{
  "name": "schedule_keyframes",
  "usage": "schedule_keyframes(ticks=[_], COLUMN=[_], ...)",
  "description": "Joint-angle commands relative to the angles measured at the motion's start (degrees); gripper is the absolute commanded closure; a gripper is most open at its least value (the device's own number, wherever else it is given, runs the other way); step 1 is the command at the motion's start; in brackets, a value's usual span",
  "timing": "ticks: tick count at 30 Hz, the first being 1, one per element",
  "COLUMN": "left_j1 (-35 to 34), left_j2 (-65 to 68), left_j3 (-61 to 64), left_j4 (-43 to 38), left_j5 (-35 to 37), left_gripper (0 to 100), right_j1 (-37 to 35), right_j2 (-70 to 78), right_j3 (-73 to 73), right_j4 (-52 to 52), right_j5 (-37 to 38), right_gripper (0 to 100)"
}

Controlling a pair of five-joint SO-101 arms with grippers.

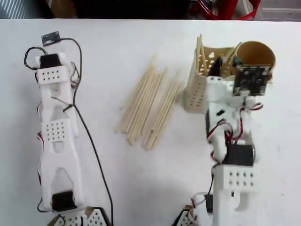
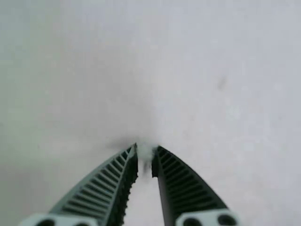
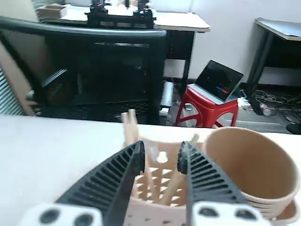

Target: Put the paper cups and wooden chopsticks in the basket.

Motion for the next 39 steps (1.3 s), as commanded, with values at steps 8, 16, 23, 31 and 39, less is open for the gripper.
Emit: schedule_keyframes(ticks=[8,16,23,31,39], left_j1=[0.0,0.2,0.2,0.2,0.2], left_j2=[-1.0,-1.0,-1.4,-1.5,-1.4], left_j3=[-2.2,-2.4,-2.4,-2.4,-2.4], left_j4=[0.0,-0.1,-0.2,-0.1,-0.1], left_j5=[0.2,0.2,0.2,0.2,0.2], left_gripper=[92,92,92,92,92], right_j1=[-22.9,-27.8,-25.7,-20.5,-20.0], right_j2=[10.2,32.7,51.6,66.8,76.5], right_j3=[-10.4,-14.2,-21.9,-30.8,-37.0], right_j4=[26.4,26.1,23.3,23.0,22.9], right_j5=[2.2,-2.2,-4.3,-4.6,-4.6], right_gripper=[86.8,86.5,86.5,86.7,86.5])
